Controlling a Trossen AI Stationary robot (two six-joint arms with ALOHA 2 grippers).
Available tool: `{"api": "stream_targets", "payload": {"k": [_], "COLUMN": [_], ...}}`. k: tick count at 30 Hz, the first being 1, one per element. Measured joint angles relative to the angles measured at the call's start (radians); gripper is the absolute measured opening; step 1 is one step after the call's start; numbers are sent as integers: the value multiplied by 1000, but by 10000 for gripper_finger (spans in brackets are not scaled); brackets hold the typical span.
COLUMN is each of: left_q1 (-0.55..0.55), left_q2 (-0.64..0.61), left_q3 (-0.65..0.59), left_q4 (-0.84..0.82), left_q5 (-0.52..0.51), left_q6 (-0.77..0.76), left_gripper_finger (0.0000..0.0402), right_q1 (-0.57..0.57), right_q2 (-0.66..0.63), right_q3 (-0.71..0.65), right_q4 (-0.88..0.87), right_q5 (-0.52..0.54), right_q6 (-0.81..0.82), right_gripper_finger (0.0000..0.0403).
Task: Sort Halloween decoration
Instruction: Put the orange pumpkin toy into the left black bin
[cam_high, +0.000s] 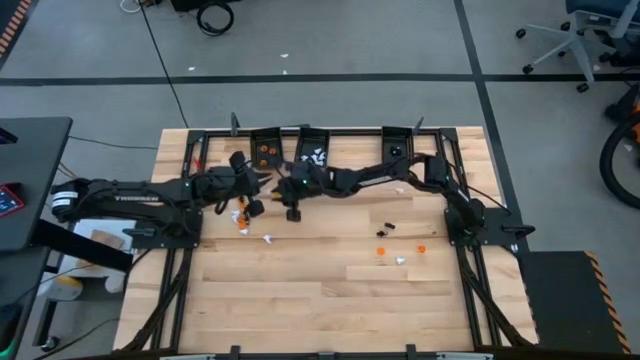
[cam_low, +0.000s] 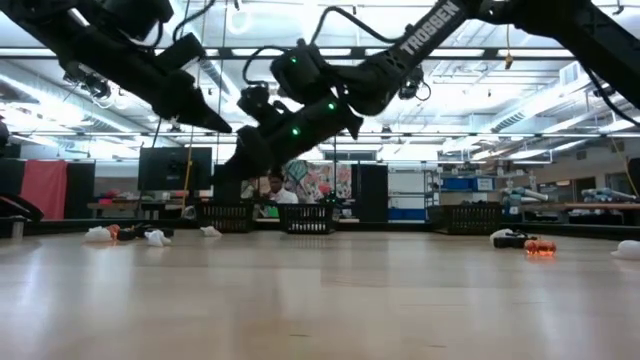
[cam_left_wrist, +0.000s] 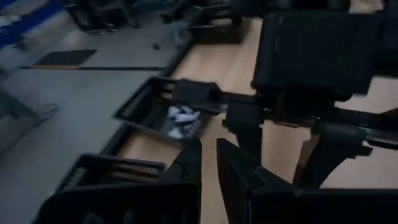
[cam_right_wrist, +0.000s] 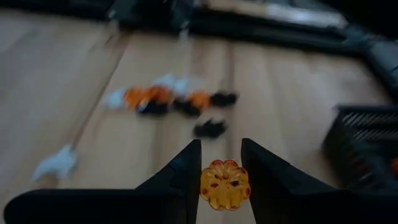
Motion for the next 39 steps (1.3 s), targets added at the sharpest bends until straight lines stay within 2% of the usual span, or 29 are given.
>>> {"api": "stream_targets", "payload": {"k": [4, 6, 16, 22, 31, 35, 39], "left_q1": [0, 0, 0, 0, 1, 1, 1], "left_q2": [-85, -124, -192, -192, -192, -190, -189], "left_q3": [0, 0, 0, 0, 0, 0, 0], "left_q4": [-71, -90, -101, -93, -27, -1, -1], "left_q5": [-128, -160, -165, -218, -235, -235, -234], "left_q6": [-5, -14, -14, 6, 44, 68, 81], "left_gripper_finger": [27, 27, 27, 27, 27, 27, 27], "right_q1": [-18, -25, -56, -62, -140, -161, -156], "right_q2": [0, 0, 0, 1, 33, 124, 200], "right_q3": [41, 53, 116, 155, 173, 295, 420], "right_q4": [6, 23, 157, 162, 196, 154, 29], "right_q5": [22, 36, 98, 169, 141, 123, 227], "right_q6": [13, 23, 50, 43, 65, 105, 165], "right_gripper_finger": [110, 110, 110, 110, 110, 110, 110]}}
